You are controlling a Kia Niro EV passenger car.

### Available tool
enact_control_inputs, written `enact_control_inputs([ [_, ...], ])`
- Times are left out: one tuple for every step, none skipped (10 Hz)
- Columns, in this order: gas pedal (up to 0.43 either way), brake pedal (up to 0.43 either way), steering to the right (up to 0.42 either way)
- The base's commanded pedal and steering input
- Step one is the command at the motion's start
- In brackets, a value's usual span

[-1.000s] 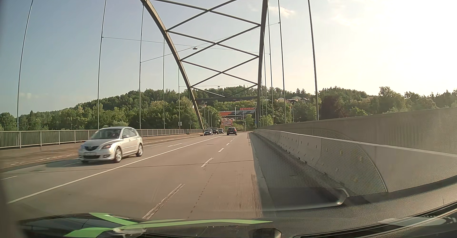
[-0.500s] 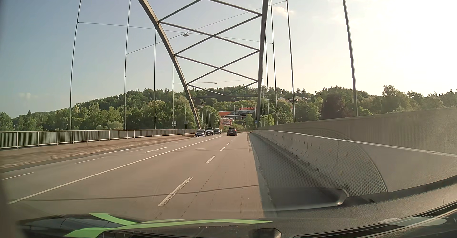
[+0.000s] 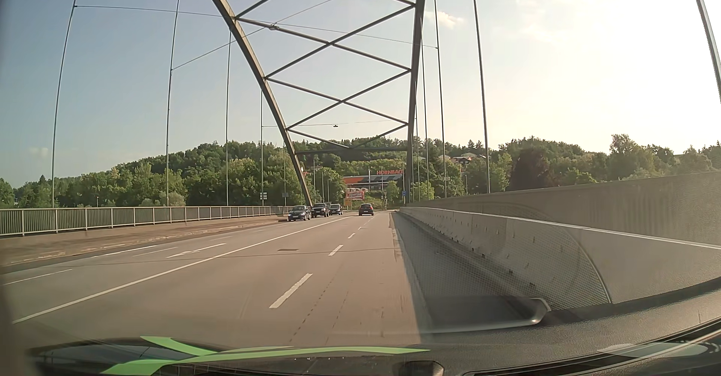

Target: Follow the waypoints while adhering to traffic rules and regulations

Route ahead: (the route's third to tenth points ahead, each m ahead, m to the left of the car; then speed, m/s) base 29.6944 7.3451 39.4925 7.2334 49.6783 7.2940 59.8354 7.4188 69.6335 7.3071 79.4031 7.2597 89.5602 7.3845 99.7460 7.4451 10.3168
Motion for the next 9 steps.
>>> enact_control_inputs([
  [0.157, 0.000, 0.001],
  [0.157, 0.000, 0.001],
  [0.157, 0.000, 0.001],
  [0.157, 0.000, 0.001],
  [0.157, 0.000, 0.000],
  [0.150, 0.000, -0.001],
  [0.150, 0.000, -0.002],
  [0.138, 0.000, -0.003],
  [0.138, 0.000, -0.004],
])
